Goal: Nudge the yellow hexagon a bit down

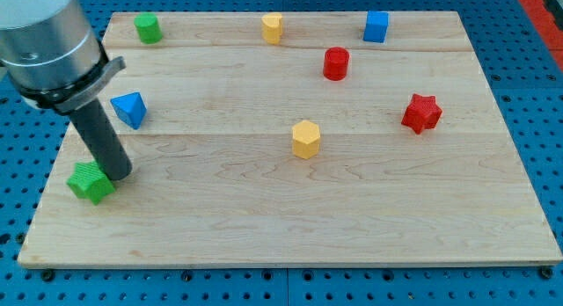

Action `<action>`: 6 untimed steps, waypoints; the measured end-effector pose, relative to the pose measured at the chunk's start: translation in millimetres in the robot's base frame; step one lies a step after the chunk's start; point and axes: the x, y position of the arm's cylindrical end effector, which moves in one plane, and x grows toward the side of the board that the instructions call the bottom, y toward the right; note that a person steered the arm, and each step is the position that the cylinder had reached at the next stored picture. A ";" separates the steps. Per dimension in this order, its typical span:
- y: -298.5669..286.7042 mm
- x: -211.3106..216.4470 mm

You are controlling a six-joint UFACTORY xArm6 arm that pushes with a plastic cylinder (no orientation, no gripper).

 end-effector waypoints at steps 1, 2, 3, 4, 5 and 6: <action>2.6 0.0; 2.6 0.0; 37.8 -21.6; 70.0 -61.8; 110.1 -92.5; 199.2 -93.4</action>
